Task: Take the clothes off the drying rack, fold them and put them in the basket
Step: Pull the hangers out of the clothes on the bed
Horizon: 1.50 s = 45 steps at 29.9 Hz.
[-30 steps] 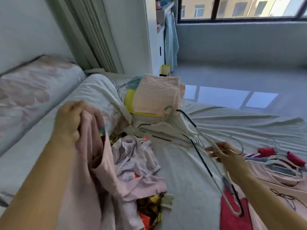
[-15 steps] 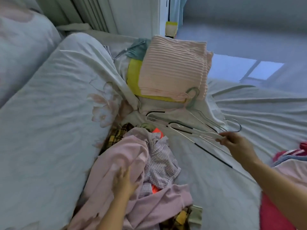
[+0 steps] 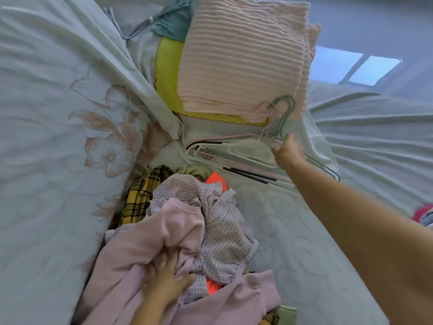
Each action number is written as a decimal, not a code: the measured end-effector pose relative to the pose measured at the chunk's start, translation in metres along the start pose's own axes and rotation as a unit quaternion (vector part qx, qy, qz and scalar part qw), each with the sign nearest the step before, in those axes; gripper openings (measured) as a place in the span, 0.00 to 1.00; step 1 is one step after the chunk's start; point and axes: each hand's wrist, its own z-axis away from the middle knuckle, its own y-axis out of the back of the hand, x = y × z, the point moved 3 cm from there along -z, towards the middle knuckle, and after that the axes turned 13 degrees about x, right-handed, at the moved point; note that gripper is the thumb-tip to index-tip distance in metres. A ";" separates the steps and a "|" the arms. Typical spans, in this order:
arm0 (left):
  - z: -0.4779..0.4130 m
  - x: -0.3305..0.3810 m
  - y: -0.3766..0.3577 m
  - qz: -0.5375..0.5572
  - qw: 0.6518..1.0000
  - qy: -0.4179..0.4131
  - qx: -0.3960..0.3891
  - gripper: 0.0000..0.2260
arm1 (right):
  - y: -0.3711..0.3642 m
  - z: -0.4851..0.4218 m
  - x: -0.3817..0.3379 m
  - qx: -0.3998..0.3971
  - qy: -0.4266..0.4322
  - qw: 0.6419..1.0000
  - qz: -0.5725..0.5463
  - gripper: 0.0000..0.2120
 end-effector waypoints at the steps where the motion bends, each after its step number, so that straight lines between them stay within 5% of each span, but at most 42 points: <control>1: 0.000 0.001 0.000 0.000 1.000 -0.001 -0.004 0.53 | 0.002 0.006 0.004 -0.008 0.001 1.000 -0.010 0.26; 5: -0.002 0.003 0.008 0.002 1.000 -0.017 0.009 0.53 | 0.001 0.061 0.064 -0.152 0.050 0.987 -0.028 0.21; 8: 0.006 0.006 0.015 0.066 0.998 0.010 0.019 0.54 | 0.007 0.109 0.152 -0.237 -0.004 0.971 0.021 0.21; 11: 0.015 0.020 0.024 0.157 0.983 0.048 0.080 0.36 | 0.035 0.141 0.244 -0.253 -0.097 0.961 0.048 0.20; 14: 0.032 0.067 0.022 0.201 0.967 0.038 0.152 0.33 | 0.076 0.149 0.319 -0.230 -0.131 0.962 0.066 0.17; 16: 0.053 0.120 0.024 0.253 0.952 0.020 0.170 0.29 | 0.105 0.142 0.360 -0.199 -0.136 0.969 0.054 0.06; 20: 0.104 0.232 0.008 0.334 0.938 -0.014 0.094 0.26 | 0.156 0.106 0.444 -0.119 -0.176 0.976 0.042 0.05; 23: 0.149 0.298 -0.025 0.383 0.922 -0.012 0.044 0.20 | 0.184 0.061 0.508 -0.083 -0.164 0.982 0.049 0.16; 29: 0.255 0.389 -0.139 0.442 0.893 0.079 0.017 0.10 | 0.237 -0.037 0.600 -0.016 -0.080 0.990 0.113 0.15; 36: 0.340 0.456 -0.227 0.416 0.899 0.130 -0.041 0.13 | 0.256 -0.124 0.648 -0.022 -0.037 0.992 0.121 0.26; 42: 0.311 0.467 -0.202 0.371 0.923 0.099 0.021 0.09 | 0.249 -0.142 0.653 -0.009 0.044 0.964 0.262 0.19; 45: 0.310 0.477 -0.194 0.379 0.919 0.087 0.058 0.09 | 0.256 -0.134 0.654 -0.001 0.103 0.965 0.241 0.13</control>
